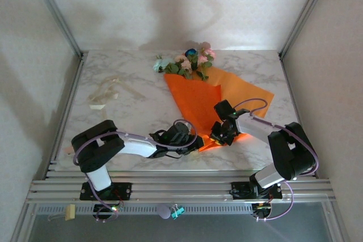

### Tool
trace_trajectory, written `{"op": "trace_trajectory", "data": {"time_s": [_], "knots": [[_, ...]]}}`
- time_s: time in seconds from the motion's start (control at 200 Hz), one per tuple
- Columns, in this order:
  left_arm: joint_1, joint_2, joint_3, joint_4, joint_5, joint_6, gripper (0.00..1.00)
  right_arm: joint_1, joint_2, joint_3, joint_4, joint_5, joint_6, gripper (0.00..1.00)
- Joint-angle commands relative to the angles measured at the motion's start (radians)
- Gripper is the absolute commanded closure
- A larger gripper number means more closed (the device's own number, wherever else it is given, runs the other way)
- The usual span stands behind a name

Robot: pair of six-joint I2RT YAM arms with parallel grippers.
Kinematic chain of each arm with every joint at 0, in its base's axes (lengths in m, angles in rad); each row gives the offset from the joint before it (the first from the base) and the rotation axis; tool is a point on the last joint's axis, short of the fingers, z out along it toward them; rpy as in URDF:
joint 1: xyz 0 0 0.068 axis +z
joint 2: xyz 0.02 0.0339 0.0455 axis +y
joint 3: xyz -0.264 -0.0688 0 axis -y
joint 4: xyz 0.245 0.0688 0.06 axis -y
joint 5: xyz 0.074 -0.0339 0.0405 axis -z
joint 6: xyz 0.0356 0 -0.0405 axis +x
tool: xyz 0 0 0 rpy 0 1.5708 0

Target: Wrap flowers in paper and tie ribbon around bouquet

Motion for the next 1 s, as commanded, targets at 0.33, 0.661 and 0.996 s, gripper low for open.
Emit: {"op": "trace_trajectory", "data": {"time_s": [0.33,0.661,0.996], "knots": [[-0.035,0.024,-0.018,0.049,-0.029,-0.065,0.64,-0.020,-0.040,-0.034,-0.032,0.013,-0.001,0.86],[-0.036,0.071,0.041,0.034,-0.018,-0.047,0.93,-0.021,-0.081,-0.017,-0.066,0.017,0.003,0.86],[-0.032,0.023,0.032,-0.018,-0.021,-0.031,1.00,-0.020,-0.139,0.004,-0.109,0.032,-0.002,0.84]]}}
